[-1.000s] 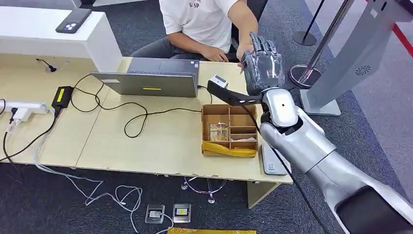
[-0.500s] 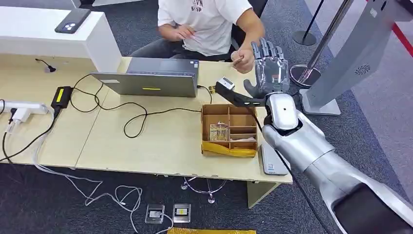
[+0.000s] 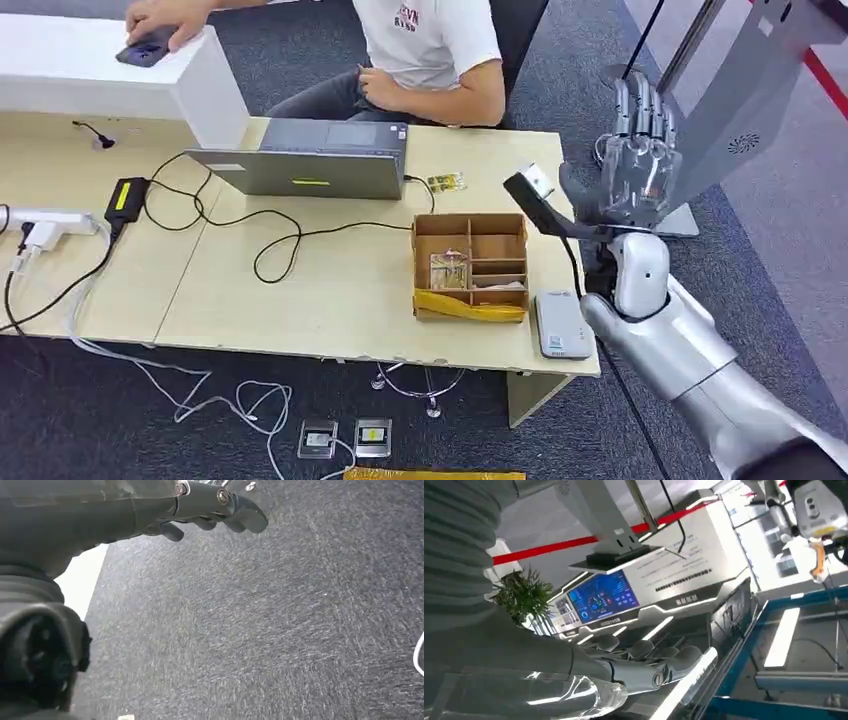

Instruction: Pass the card to the sensor for recognition and then transmit it.

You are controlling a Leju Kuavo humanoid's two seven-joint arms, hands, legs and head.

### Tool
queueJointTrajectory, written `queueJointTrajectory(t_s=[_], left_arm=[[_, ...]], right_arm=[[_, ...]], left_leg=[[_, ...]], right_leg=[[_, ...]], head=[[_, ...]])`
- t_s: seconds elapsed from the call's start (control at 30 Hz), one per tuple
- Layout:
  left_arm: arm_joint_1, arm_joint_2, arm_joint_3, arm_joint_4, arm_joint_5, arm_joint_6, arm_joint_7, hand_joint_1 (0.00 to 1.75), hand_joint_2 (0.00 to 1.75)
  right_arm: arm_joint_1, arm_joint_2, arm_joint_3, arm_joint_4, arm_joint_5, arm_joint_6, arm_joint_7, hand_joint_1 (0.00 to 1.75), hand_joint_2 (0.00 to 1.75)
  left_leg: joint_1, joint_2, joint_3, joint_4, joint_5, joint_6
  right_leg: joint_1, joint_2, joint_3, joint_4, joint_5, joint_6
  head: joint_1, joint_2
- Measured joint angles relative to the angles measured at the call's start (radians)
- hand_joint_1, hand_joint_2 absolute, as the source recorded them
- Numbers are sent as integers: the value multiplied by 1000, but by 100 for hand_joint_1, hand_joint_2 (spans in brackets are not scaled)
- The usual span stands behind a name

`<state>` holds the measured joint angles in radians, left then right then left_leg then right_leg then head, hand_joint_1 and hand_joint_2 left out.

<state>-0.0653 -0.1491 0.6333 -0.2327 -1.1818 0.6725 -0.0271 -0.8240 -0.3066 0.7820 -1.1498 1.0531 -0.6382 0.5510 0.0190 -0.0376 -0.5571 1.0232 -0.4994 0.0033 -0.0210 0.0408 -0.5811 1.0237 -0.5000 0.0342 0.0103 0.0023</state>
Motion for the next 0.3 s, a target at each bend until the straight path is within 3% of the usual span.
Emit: queueJointTrajectory(t_s=[0.07, 0.17, 0.3], left_arm=[[4, -3, 0, -5, 3, 0, 8, 0, 0], [10, -10, 2, -16, 6, 0, 23, 0, 0], [18, -19, 8, -31, -1, 0, 34, 0, 0]], right_arm=[[75, -18, -71, -67, 25, 0, -33, 0, 175], [220, -39, -255, -193, 16, 0, -119, 0, 175], [392, -67, -565, -330, -24, 0, -222, 0, 175]], left_leg=[[0, 0, 0, 0, 0, 0], [0, -4, 0, 0, 0, 0], [0, -6, -1, 0, -1, 1]], right_leg=[[0, 0, 0, 0, 0, 0], [0, -4, 1, 0, 0, 0], [0, -6, 4, -3, -1, 0]], head=[[-1, 0], [-1, 0], [0, 0]])
